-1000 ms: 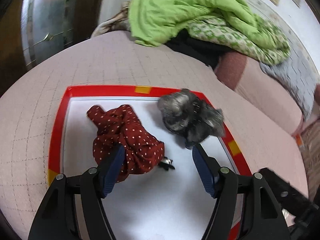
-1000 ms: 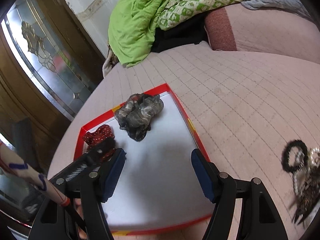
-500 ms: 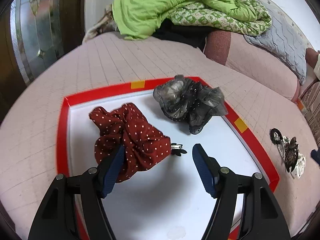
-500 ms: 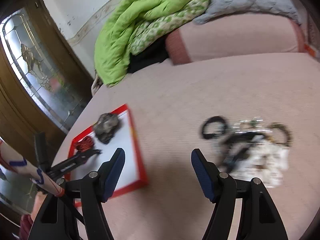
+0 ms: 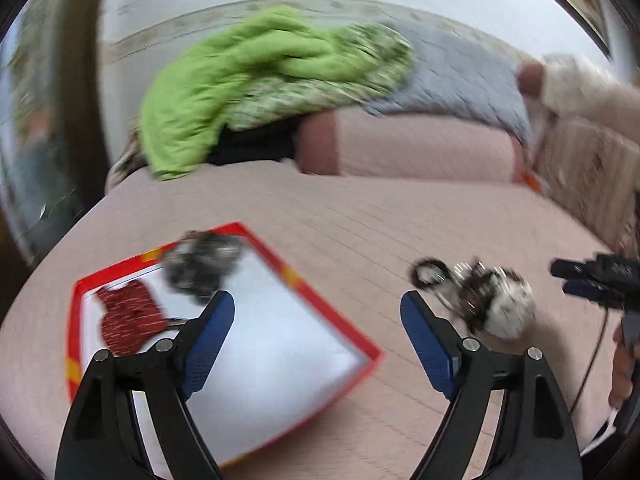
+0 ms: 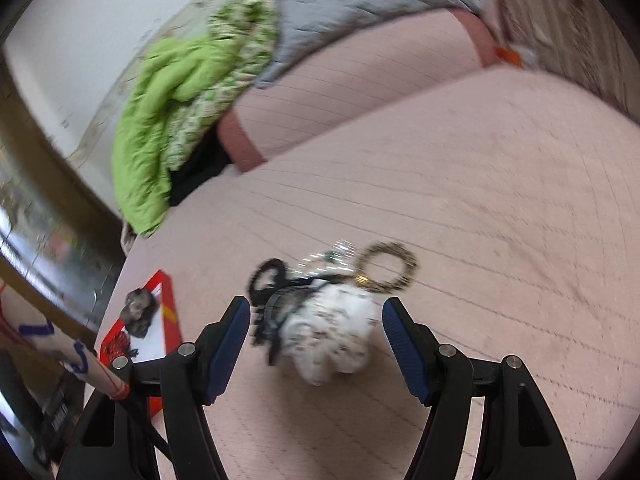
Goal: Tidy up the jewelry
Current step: 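Move the right tool to the white polka-dot scrunchie and grasp it, then grasp the black claw clips with the left tool while the right holds the white scrunchie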
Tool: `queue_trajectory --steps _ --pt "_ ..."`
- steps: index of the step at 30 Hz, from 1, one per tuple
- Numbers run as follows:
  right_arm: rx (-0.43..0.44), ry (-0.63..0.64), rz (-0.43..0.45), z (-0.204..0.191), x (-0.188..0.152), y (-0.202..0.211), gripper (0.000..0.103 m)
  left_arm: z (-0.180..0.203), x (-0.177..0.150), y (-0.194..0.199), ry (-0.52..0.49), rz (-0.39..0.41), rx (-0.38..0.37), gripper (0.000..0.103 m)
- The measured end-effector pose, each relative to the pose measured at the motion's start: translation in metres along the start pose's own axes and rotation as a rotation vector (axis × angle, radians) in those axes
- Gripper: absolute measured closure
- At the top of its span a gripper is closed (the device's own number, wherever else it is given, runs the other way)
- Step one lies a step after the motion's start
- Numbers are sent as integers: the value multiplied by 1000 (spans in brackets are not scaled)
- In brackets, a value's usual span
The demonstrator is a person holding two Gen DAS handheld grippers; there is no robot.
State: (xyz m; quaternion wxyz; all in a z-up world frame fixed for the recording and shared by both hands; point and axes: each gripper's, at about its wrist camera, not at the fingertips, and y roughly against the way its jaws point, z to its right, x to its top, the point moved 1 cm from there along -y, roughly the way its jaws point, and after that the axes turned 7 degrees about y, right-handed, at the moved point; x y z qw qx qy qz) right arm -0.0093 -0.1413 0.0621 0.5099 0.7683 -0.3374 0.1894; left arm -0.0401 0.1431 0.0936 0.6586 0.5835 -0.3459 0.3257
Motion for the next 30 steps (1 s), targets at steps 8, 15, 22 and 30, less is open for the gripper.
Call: queue_trajectory --steps 8,15,22,30 --pt "-11 7 -130 4 -13 -38 46 56 -5 -19 -87 -48 -68 19" --pt "-94 85 -140 -1 -12 -47 91 64 -5 -33 -55 -94 -104 19" --pt "-211 94 117 20 3 27 93 86 -4 -52 -36 -147 -168 19" --pt "-125 3 116 44 6 36 93 136 -11 -84 -131 -188 -168 19"
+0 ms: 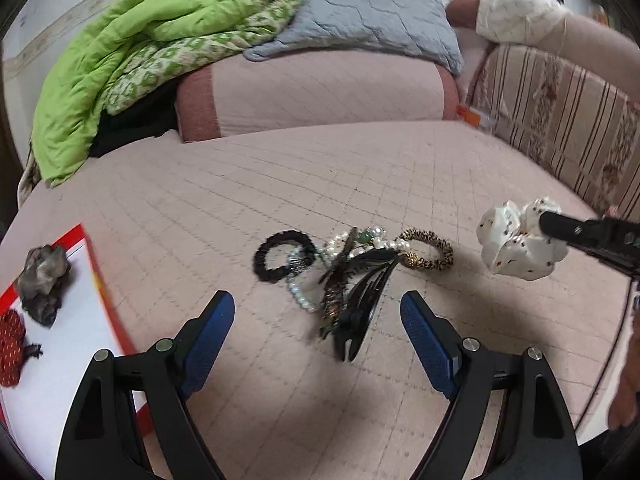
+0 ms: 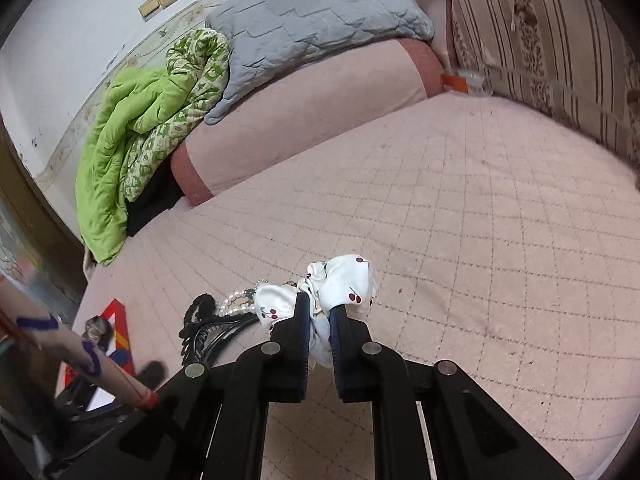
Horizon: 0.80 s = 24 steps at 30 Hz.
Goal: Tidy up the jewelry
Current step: 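Grasp the black claw clips with the left tool while the right holds the white scrunchie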
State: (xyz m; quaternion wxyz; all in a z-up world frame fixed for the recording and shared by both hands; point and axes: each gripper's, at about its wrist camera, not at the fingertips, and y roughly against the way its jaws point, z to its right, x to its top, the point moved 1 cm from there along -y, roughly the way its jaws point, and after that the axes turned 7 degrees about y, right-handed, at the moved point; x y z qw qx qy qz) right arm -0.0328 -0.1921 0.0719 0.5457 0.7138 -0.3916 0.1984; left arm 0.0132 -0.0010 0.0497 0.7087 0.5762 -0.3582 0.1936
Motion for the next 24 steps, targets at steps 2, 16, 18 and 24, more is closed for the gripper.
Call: queue_trajectory --steps 2,16,18,24 --pt "15 -3 1 0 1 0 92 6 1 -10 -19 -11 14 19" --pt "60 -2 -22 -7 3 -8 92 8 -1 -52 -12 -121 0 75" --pt "68 3 -23 -11 3 -10 92 7 -2 -38 -24 -100 -15 75" --pt "81 62 0 -35 3 -9 92 -15 2 2 22 -33 -76 75"
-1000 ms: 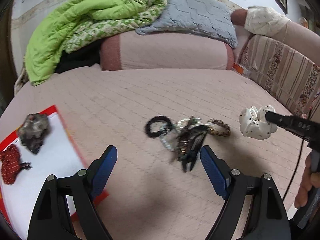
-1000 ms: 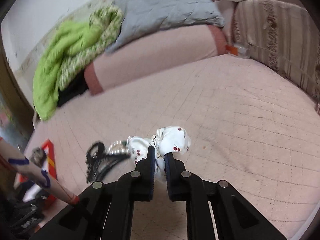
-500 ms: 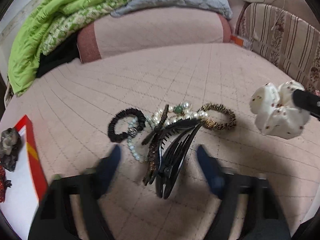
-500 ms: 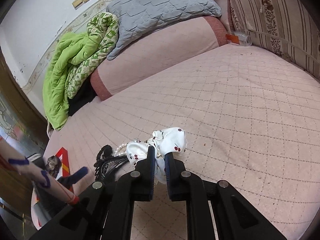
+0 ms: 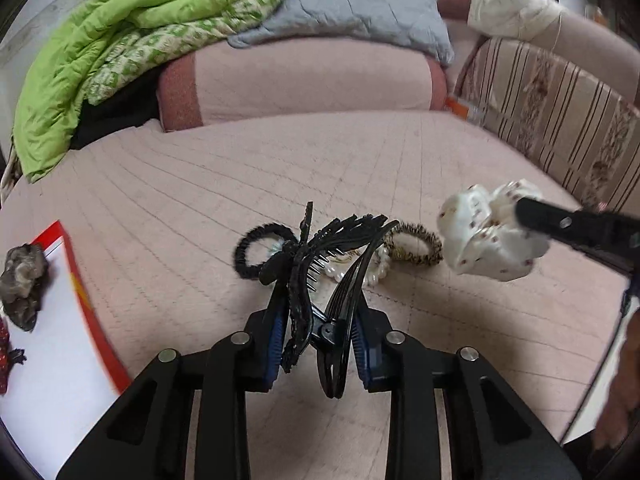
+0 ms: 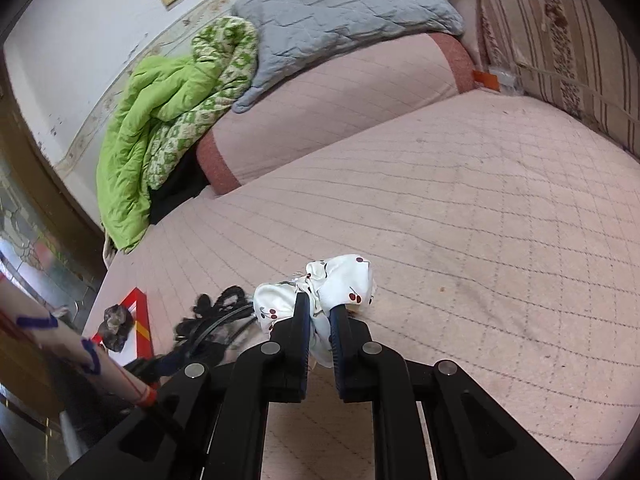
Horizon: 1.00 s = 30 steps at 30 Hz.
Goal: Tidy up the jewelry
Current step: 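Grasp the black claw clips with the left tool while the right holds the white scrunchie, then carry the claw clips and white scrunchie over the tray with both tools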
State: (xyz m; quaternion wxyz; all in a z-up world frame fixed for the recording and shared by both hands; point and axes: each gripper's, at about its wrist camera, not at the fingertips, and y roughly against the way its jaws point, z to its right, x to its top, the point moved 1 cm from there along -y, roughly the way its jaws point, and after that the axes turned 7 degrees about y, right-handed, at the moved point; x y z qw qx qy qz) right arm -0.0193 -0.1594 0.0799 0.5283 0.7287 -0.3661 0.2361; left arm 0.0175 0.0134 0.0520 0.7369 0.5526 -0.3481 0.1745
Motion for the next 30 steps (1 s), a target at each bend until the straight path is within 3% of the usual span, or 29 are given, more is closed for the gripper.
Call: queue_trajectory --steps 12,30 --pt "35 121 -3 -50 -6 -19 92 -46 8 20 85 30 34 75" --pt "101 188 -18 -101 -11 -42 92 -107 9 52 183 82 89 75"
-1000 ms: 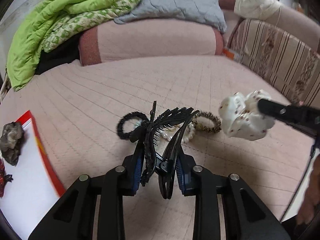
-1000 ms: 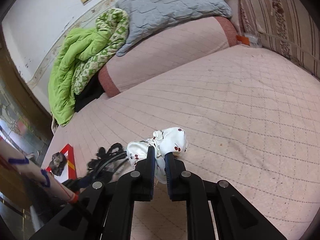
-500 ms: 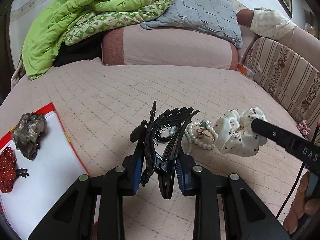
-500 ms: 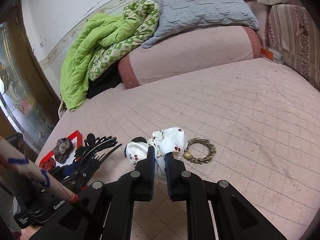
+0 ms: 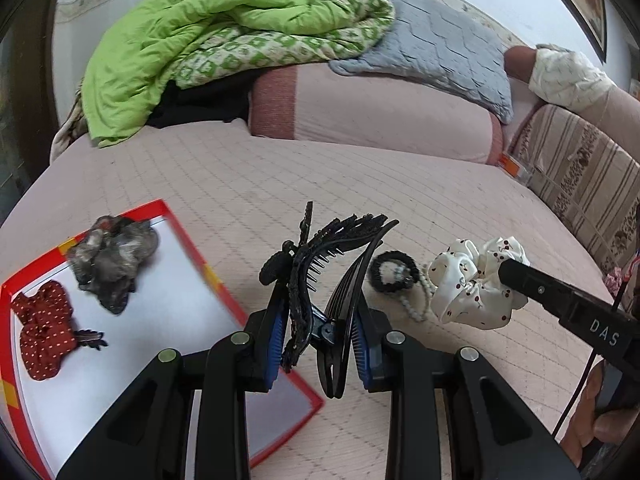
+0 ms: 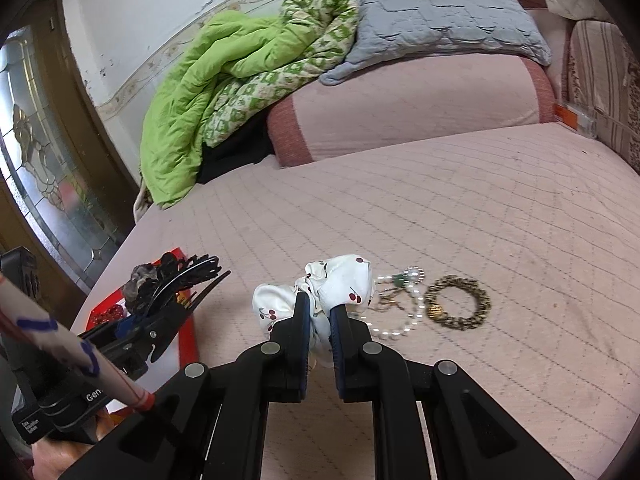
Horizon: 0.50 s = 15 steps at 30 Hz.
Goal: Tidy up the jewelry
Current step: 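Carry the claw clips and white scrunchie over the tray with both tools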
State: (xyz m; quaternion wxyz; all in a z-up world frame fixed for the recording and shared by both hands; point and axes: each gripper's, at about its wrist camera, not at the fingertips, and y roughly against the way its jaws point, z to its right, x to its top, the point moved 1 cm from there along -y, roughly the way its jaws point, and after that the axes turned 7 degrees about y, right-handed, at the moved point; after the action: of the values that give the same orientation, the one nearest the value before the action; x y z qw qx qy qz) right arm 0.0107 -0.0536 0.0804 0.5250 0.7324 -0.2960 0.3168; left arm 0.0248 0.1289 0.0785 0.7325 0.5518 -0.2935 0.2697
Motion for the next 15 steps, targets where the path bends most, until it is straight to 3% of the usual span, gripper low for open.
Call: queue_trajectory --steps 15 --pt "95 97 6 -68 -1 -27 92 -51 -1 30 81 49 63 75"
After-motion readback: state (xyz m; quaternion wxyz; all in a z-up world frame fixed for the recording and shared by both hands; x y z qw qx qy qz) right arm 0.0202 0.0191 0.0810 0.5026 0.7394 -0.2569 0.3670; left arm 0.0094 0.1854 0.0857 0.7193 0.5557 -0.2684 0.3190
